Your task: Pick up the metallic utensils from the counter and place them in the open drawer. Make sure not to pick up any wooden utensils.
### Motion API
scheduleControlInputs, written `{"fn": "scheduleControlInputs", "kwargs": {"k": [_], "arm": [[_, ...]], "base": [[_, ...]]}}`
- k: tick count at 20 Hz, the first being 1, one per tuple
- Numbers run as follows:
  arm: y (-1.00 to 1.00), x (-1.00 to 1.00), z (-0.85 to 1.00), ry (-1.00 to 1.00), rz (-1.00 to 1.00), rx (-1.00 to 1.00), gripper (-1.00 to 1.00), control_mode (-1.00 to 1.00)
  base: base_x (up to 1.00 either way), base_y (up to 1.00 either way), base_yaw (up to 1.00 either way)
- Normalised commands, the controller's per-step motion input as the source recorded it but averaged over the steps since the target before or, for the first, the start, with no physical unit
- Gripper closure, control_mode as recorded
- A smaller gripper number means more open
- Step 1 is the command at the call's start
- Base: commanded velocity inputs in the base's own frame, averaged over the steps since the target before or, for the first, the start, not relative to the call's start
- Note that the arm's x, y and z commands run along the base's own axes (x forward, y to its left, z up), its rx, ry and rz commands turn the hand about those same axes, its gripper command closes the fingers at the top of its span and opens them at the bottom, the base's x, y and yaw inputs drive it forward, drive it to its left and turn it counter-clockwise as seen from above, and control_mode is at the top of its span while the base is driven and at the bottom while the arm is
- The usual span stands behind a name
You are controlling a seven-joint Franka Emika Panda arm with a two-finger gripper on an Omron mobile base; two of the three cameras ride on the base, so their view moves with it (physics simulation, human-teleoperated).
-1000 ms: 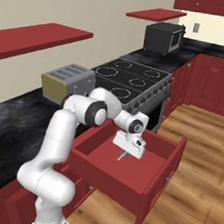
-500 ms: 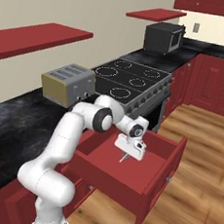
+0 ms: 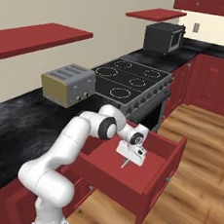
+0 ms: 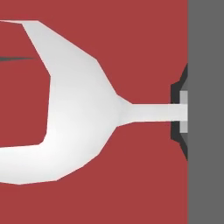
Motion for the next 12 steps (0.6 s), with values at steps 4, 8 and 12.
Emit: {"fn": "scheduleControlInputs", "kwargs": {"k": [4, 8, 12], "arm": [[-0.07, 0.41, -0.44, 0.00, 0.02, 0.00, 1.00, -1.00], [0.00, 0.13, -0.40, 0.00, 0.00, 0.00, -1.00, -1.00], [-0.16, -0.15, 0.00, 0.00, 0.00, 0.01, -1.00, -1.00]], "base": [[0.00, 0.00, 0.00], [0.00, 0.00, 0.00], [0.00, 0.00, 0.00]]}}
